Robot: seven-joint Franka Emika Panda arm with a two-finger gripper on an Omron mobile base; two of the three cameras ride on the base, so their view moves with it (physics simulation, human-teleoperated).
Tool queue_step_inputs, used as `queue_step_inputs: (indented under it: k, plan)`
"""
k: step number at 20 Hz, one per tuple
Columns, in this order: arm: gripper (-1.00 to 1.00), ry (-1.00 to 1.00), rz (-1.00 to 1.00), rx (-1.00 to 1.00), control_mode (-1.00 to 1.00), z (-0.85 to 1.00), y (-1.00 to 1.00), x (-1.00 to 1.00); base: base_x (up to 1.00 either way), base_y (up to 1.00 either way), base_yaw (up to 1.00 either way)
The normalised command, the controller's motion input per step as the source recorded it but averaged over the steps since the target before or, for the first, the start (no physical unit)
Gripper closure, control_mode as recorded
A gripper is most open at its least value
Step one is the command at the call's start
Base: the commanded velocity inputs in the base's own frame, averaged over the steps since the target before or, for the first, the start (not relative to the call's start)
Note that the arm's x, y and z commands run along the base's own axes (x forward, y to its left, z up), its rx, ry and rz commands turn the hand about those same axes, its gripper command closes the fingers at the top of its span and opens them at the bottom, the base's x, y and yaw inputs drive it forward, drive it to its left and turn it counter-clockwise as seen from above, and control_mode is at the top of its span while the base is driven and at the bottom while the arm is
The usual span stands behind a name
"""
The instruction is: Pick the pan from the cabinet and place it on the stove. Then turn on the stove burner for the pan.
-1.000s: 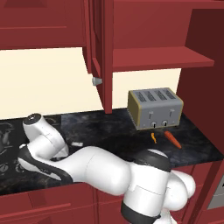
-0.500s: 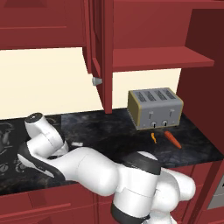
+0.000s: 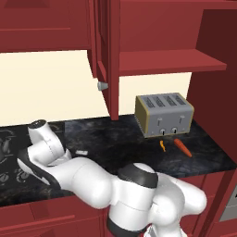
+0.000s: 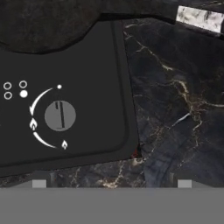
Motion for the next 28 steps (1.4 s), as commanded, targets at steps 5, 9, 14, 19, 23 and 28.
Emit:
queue_step_inputs:
  k: [5, 9, 14, 19, 23, 28]
  plan:
    - [-1.0, 0.09, 0.0, 0.0, -1.0, -0.14, 0.1, 0.13, 0.0, 0.0, 0.0]
    - [-1.0, 0.06, 0.0, 0.0, -1.0, -0.12, 0.09, 0.18, 0.0, 0.0, 0.0]
    - [-1.0, 0.05, 0.0, 0.0, -1.0, -0.14, 0.15, 0.16, 0.0, 0.0, 0.0]
    - [-1.0, 0.05, 0.0, 0.0, -1.0, -0.18, 0.2, 0.14, 0.0, 0.0, 0.0]
    - [-1.0, 0.04, 0.0, 0.0, -1.0, -0.18, 0.12, 0.16, 0.0, 0.0, 0.0]
    - [-1.0, 0.05, 0.0, 0.0, -1.0, -0.18, 0.08, 0.11, 0.0, 0.0, 0.0]
